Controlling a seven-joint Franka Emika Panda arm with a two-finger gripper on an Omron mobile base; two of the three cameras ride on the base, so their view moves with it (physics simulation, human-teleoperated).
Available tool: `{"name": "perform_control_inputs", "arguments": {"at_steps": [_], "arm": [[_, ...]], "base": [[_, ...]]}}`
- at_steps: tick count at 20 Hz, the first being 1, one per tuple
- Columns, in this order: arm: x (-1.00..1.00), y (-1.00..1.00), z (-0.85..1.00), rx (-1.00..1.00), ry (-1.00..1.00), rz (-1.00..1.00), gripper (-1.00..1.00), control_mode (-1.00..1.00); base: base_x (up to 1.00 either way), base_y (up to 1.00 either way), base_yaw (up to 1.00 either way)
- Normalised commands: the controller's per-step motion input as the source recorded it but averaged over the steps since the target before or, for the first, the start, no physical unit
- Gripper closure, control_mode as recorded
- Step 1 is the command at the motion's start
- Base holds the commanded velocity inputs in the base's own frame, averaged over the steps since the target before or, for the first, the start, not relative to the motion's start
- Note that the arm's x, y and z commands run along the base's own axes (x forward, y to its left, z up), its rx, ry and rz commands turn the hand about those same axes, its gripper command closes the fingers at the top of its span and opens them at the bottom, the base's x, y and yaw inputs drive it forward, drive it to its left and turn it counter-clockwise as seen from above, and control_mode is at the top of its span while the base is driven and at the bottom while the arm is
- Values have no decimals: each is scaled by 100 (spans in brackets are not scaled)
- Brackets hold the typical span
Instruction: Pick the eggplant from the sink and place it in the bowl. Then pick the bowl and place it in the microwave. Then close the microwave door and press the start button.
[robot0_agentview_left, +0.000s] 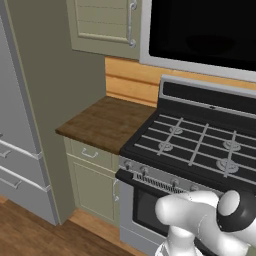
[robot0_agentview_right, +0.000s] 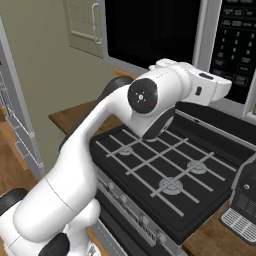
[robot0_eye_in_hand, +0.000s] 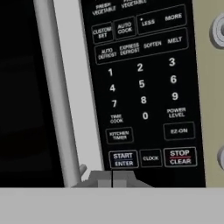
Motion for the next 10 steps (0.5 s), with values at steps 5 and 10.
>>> {"name": "perform_control_inputs", "arguments": {"at_steps": [5,10], "arm": [[20,-20,-3,0,0,0,100,-100],[24,-11,-10,0,0,0,100,-100]], "base": [[0,0,0],[0,0,0]]}}
